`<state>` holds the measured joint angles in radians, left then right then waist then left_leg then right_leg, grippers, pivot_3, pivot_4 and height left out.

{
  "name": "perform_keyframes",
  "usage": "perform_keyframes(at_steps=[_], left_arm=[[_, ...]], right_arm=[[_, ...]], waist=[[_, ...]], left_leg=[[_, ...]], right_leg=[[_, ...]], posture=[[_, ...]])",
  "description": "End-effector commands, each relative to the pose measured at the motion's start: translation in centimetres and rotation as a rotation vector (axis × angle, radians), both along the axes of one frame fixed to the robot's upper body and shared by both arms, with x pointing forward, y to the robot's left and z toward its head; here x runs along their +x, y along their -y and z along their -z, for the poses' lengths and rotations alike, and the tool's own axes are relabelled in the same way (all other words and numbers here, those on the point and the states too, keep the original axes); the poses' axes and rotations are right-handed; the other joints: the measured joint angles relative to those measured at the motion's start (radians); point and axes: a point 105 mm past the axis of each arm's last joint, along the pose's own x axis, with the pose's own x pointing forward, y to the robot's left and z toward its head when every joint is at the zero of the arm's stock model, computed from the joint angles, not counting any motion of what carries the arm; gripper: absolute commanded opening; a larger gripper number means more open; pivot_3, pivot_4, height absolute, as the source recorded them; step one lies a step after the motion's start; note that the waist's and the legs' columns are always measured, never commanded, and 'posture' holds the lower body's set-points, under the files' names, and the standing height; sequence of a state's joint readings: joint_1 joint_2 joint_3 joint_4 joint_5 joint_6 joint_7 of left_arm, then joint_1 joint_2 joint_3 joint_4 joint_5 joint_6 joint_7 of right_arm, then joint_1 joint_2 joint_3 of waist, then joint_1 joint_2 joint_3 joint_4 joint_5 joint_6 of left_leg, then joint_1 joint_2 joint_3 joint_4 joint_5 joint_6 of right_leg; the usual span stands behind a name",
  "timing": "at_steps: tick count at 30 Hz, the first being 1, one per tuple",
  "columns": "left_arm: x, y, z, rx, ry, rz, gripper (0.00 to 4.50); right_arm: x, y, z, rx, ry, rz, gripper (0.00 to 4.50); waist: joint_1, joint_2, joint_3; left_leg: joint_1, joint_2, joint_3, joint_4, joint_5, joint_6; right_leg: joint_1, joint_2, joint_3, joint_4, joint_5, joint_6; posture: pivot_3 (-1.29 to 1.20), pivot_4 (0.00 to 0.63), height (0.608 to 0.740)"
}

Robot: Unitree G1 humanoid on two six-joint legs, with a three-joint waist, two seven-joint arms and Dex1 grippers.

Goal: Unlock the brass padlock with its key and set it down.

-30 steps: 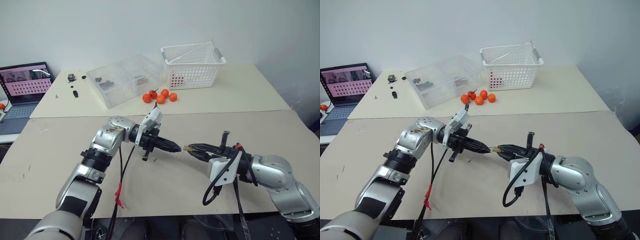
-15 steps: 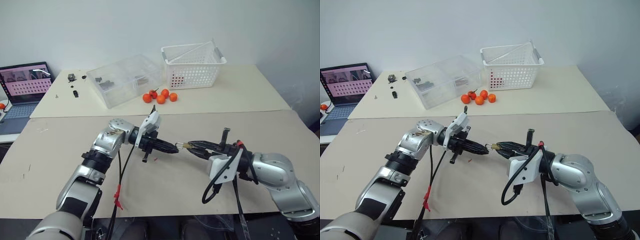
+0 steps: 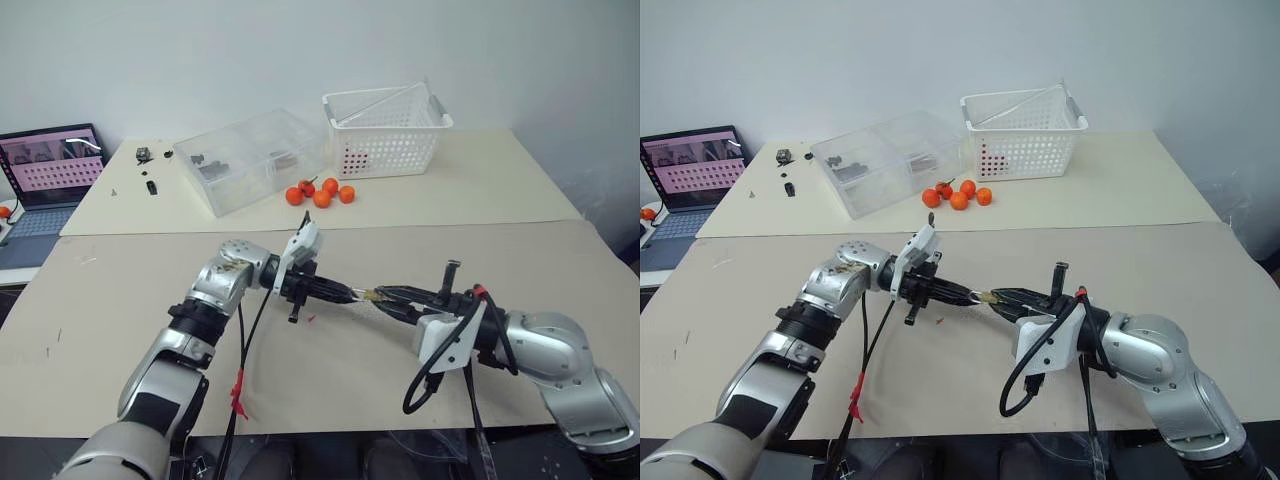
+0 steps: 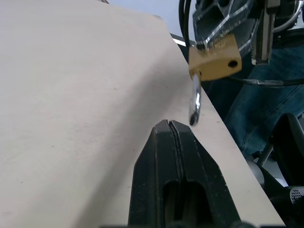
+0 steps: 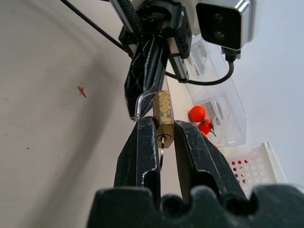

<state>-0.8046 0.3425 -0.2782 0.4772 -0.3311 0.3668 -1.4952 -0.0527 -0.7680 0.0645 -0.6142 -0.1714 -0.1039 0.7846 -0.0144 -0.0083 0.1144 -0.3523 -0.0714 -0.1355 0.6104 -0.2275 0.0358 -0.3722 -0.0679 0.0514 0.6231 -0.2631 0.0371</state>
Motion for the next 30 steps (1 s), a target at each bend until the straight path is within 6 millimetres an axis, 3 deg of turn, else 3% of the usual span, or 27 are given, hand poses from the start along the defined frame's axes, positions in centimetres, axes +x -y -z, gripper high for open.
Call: perform_keyframes(at_steps=[1,4,7,11,17,24,30], left_arm=[[0.8,-0.3,-1.5,-0.016,0.068,-0.022,0.03],[1.5,-1.4,-1.6,0.010,0.078,-0.067,0.03],[1.3,-3.4,-2.1,0.027,0.060,-0.078,0.68],[0.3,-5.1,-2.4,0.046,0.052,-0.074,2.34],[-1.7,-6.9,-3.7,0.047,-0.027,-0.056,4.48],[-2.4,-8.5,-5.1,0.083,-0.085,-0.095,4.48],[-3.7,-9.1,-6.2,0.104,-0.132,-0.082,4.48]], right_arm=[[0.2,0.5,-1.2,0.011,0.060,0.020,0.09],[0.8,0.9,-1.3,-0.003,0.083,0.032,0.09],[1.1,0.9,-1.3,-0.012,0.094,0.020,0.09],[1.6,0.7,-1.3,-0.016,0.106,-0.001,0.09],[2.4,0.1,-1.2,-0.041,0.158,-0.054,0.09],[3.5,-1.4,0.1,-0.160,0.395,-0.204,0.09],[4.2,-2.8,2.6,-0.223,0.551,-0.339,0.09]], waist=[[0.000,0.000,0.000],[-0.001,0.000,0.000],[-0.004,0.000,0.000],[-0.004,0.000,0.000],[-0.001,0.001,0.001],[-0.003,0.001,0.001],[-0.008,0.000,0.001]], left_leg=[[0.000,0.000,0.000,0.000,0.000,0.000],[0.000,0.000,0.000,0.000,0.000,0.000],[0.001,0.001,0.000,0.000,0.000,0.000],[0.001,0.002,0.000,-0.001,0.000,0.000],[0.000,0.001,0.000,-0.001,0.000,0.000],[0.000,0.001,0.000,-0.002,0.000,-0.001],[-0.001,0.001,0.002,-0.006,0.006,-0.012]], right_leg=[[0.000,0.000,0.000,0.000,0.000,0.000],[0.000,0.000,0.000,-0.001,0.000,0.000],[-0.001,0.001,0.000,-0.001,0.000,0.000],[-0.001,0.002,0.000,0.001,0.000,0.000],[-0.001,0.000,0.000,0.000,0.000,0.000],[-0.003,0.001,0.000,0.001,0.000,0.000],[-0.012,0.001,0.001,0.003,0.000,0.000]], posture=[[0.00,0.150,0.740],[0.00,0.150,0.740],[0.00,0.150,0.740],[0.00,0.150,0.740],[0.00,0.150,0.740],[0.00,0.150,0.740],[0.00,0.150,0.740]])
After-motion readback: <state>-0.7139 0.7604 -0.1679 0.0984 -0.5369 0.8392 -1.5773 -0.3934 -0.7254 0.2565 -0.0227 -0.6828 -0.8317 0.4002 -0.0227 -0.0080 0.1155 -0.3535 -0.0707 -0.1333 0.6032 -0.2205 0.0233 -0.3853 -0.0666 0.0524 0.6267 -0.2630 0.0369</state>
